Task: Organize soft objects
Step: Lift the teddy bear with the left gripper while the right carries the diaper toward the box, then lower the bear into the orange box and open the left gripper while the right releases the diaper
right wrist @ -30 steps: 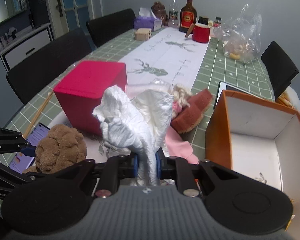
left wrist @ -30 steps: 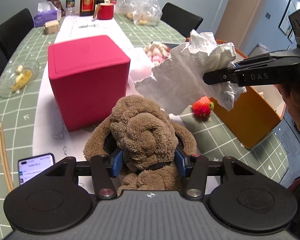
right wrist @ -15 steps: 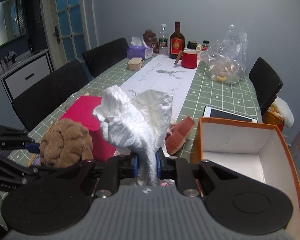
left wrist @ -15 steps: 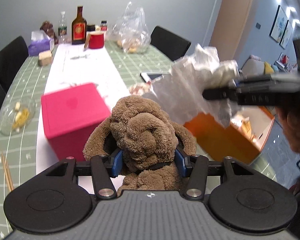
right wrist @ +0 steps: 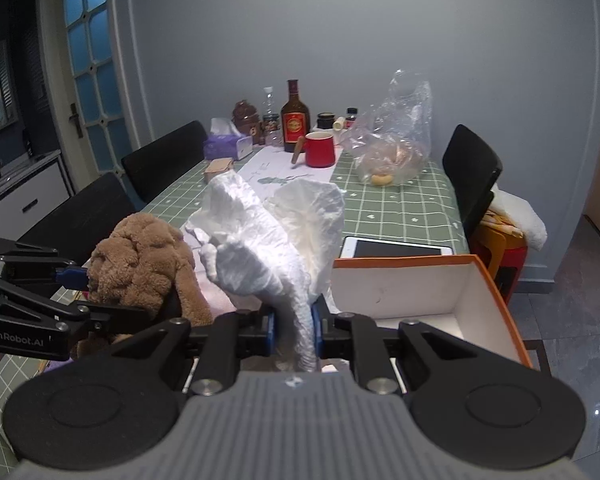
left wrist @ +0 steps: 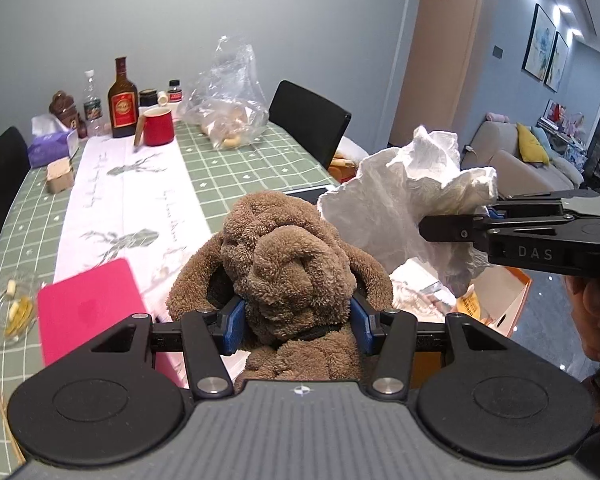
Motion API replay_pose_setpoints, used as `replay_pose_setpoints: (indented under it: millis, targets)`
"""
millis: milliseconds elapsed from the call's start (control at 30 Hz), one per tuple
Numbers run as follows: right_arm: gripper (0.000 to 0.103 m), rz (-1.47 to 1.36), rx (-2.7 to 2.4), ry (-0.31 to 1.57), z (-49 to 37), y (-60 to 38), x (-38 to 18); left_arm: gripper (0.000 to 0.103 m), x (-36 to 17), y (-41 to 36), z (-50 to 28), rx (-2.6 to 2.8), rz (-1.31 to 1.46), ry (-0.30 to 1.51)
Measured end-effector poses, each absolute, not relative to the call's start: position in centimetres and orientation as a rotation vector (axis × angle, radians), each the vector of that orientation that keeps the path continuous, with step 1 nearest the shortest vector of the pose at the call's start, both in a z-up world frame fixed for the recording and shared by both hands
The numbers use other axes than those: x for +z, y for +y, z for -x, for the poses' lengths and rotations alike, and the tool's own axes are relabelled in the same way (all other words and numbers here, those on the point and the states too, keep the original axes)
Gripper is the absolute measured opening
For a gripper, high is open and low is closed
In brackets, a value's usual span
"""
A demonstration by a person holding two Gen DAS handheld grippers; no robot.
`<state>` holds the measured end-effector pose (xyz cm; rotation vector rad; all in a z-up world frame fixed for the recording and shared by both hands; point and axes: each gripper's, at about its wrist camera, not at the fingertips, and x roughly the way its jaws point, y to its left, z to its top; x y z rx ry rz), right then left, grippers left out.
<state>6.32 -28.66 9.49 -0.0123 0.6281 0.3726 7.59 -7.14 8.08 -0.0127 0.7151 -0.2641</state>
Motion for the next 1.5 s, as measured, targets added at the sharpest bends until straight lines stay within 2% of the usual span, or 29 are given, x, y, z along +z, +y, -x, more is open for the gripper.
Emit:
replay_pose_setpoints:
  millis: [667,1067,1500]
  targets:
    - [0.015,-0.061,0.186,0.579,-6.4,-38.5,11.5,0.060,10.9,-16.5,-11.7,-0.379,-0.008,0.626]
    - [0.016,-0.006,0.103,0.735,-10.1,-39.3,7.7,0.060,6.9,-17.2,-15.8,-0.397,0.105,0.705]
    - [0.017,0.058,0.091,0.940,-14.7,-39.0,1.4,0.060,1.9,-21.6,-19.6,-0.324,-0.095,0.820]
